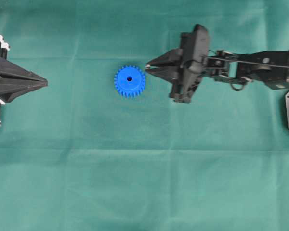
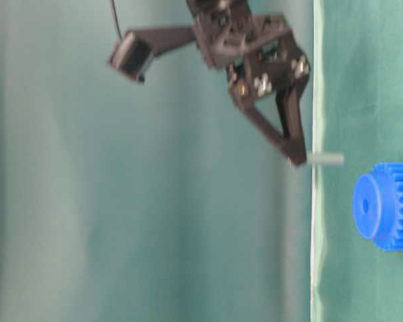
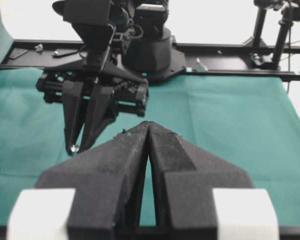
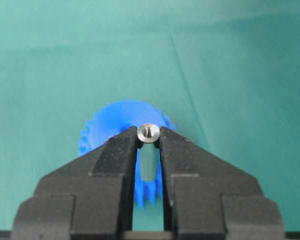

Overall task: Insert the shaft placed at a random location into the center hole of the medium gear at another random location.
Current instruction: 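Lift the shaft and carry it left over the blue gear, then align the held shaft above the blue gear's center hole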

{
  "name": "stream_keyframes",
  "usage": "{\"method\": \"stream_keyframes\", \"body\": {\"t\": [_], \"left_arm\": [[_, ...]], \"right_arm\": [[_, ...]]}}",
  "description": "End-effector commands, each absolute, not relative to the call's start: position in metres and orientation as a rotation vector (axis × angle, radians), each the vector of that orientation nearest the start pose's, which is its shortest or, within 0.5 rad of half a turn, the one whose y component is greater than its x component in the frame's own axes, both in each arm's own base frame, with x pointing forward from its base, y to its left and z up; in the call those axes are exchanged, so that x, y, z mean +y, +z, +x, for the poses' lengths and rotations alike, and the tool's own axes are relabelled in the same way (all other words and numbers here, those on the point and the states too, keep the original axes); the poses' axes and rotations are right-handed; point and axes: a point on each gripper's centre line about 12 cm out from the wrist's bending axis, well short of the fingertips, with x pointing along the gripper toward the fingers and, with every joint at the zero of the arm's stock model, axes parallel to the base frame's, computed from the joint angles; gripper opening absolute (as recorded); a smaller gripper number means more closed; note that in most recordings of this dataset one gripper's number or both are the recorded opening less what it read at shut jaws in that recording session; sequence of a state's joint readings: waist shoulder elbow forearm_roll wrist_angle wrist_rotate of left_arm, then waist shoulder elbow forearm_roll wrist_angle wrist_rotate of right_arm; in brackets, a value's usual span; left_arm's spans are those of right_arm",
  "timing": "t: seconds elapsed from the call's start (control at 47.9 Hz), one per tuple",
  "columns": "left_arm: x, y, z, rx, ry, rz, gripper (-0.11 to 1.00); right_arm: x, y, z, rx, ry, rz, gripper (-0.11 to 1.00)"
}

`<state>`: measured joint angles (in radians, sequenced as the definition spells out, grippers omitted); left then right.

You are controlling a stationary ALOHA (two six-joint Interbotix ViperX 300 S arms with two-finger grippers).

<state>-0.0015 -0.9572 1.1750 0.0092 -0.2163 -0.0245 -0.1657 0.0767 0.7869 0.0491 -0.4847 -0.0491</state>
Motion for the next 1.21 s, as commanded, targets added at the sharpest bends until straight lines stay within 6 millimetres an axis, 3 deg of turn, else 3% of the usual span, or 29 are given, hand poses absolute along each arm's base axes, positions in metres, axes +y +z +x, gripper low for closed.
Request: {"method": "stream_keyframes", "body": {"t": [0.0,0.438,1.189], "left_arm": [[-0.001,0.290,0.203,-0.017,-0.006,-0.014,0.00],[-0.001,0.290,0.203,-0.018,-0.006,-0.013,0.00],[-0.001,0.290,0.203,-0.015,-0.006,-0.013,0.00]], "right_arm": [[-0.066,0.164,0.398,0.342,-0.177,0.012,0.14],[-0.065,0.161,0.426,0.334,-0.165,0.012,0.14],[-0.065,0.147,0.425,0.367,-0.173,0.025,0.14]]}}
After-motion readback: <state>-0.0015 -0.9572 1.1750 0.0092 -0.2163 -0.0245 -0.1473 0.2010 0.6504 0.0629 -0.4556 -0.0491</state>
